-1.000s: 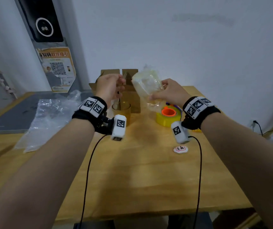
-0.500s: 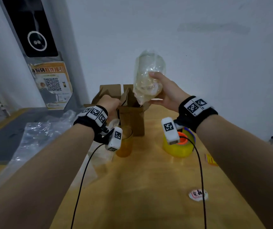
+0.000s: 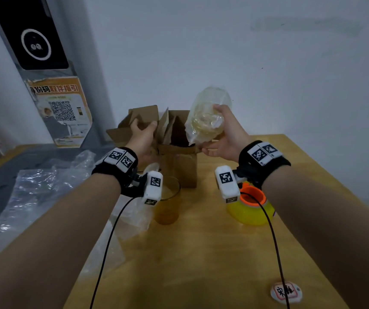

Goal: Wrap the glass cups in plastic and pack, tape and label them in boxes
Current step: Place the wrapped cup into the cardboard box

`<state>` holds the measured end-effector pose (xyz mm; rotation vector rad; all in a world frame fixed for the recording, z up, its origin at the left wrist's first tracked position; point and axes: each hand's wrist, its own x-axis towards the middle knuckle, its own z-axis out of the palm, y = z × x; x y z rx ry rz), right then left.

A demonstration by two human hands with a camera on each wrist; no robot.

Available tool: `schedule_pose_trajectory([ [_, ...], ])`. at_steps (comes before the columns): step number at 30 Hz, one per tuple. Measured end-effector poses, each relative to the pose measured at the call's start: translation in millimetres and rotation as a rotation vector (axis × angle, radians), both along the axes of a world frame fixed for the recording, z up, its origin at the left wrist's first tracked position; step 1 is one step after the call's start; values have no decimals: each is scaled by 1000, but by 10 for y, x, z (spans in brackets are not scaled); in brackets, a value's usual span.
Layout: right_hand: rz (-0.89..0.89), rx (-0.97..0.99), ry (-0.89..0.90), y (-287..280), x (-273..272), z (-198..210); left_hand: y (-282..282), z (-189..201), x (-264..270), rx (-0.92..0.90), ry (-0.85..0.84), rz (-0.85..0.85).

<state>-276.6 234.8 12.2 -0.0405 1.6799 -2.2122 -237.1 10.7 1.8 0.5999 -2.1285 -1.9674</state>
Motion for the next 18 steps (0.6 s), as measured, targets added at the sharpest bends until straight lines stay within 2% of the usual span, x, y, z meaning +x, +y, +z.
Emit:
schedule_pose_trajectory([
  [4, 1, 18, 17, 2, -33, -49, 61, -29, -120, -218, -68, -94],
  [8, -6, 52, 41, 0, -26, -80, 186, -60, -247, -437, -137, -97],
  [11, -5, 68, 64, 33, -15, -106, 249, -55, -317, -471, -247, -101],
  [15, -14, 84, 72, 96, 0, -92, 298, 31, -279, -510, -246, -130],
  [18, -23, 99, 58, 121, 23, -120, 317, 25, -244, -422, -246, -111],
])
